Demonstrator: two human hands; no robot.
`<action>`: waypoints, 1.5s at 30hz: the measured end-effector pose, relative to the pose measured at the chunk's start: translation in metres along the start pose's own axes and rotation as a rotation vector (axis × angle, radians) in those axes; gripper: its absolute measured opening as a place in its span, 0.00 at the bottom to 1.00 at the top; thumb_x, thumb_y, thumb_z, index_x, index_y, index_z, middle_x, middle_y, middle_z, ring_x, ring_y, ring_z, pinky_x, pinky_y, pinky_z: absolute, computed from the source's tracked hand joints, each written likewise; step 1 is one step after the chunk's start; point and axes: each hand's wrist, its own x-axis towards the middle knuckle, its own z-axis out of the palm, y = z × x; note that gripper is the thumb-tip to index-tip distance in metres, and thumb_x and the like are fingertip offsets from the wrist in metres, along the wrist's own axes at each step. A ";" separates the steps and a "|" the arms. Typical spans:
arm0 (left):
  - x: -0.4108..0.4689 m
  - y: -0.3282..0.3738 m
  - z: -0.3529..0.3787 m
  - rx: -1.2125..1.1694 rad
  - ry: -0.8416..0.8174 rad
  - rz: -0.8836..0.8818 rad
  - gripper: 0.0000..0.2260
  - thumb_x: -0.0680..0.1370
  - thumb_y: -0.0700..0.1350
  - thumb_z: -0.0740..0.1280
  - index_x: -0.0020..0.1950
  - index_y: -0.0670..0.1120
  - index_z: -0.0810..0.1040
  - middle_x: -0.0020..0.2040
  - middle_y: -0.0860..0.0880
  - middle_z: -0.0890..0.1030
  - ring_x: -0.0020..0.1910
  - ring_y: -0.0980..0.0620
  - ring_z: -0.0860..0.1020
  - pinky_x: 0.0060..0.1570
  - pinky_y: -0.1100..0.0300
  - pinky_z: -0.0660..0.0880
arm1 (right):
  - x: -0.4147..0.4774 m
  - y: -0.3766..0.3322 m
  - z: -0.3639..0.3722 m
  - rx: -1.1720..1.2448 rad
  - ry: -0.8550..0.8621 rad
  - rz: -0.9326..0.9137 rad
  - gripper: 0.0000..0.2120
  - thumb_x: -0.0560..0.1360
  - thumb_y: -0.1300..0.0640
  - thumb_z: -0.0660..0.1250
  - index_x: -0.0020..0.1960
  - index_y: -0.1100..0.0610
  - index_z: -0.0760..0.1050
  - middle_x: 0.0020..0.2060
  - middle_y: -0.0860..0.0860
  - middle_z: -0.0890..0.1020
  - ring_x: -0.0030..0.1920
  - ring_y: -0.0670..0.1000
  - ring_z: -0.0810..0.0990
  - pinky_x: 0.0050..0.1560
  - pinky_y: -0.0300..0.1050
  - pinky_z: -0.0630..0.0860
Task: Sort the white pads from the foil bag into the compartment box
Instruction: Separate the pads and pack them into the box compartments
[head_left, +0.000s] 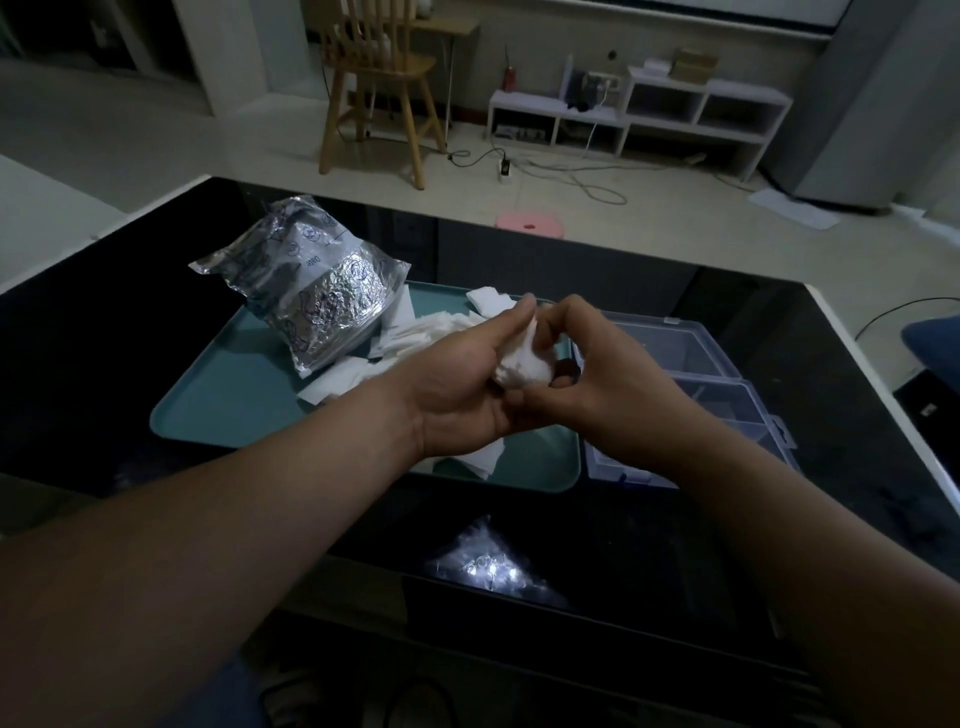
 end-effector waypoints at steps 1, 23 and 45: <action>0.003 -0.001 0.001 0.010 0.009 0.000 0.18 0.84 0.59 0.57 0.60 0.48 0.78 0.48 0.46 0.77 0.42 0.53 0.75 0.48 0.59 0.74 | 0.000 0.002 -0.001 -0.042 0.018 -0.017 0.20 0.73 0.50 0.78 0.57 0.52 0.72 0.56 0.45 0.79 0.50 0.43 0.82 0.50 0.34 0.79; 0.016 -0.012 0.007 -0.015 0.088 -0.056 0.19 0.85 0.60 0.55 0.48 0.50 0.80 0.42 0.49 0.78 0.38 0.54 0.74 0.39 0.61 0.73 | 0.000 0.012 -0.007 -0.061 -0.030 0.031 0.24 0.70 0.52 0.82 0.56 0.56 0.71 0.49 0.46 0.78 0.44 0.33 0.77 0.39 0.28 0.74; 0.013 -0.002 0.003 -0.116 0.106 -0.030 0.16 0.80 0.47 0.52 0.62 0.46 0.73 0.42 0.47 0.75 0.37 0.50 0.74 0.35 0.59 0.73 | -0.001 0.018 0.000 -0.055 -0.011 0.044 0.19 0.73 0.48 0.78 0.57 0.47 0.72 0.59 0.42 0.78 0.57 0.39 0.77 0.51 0.32 0.72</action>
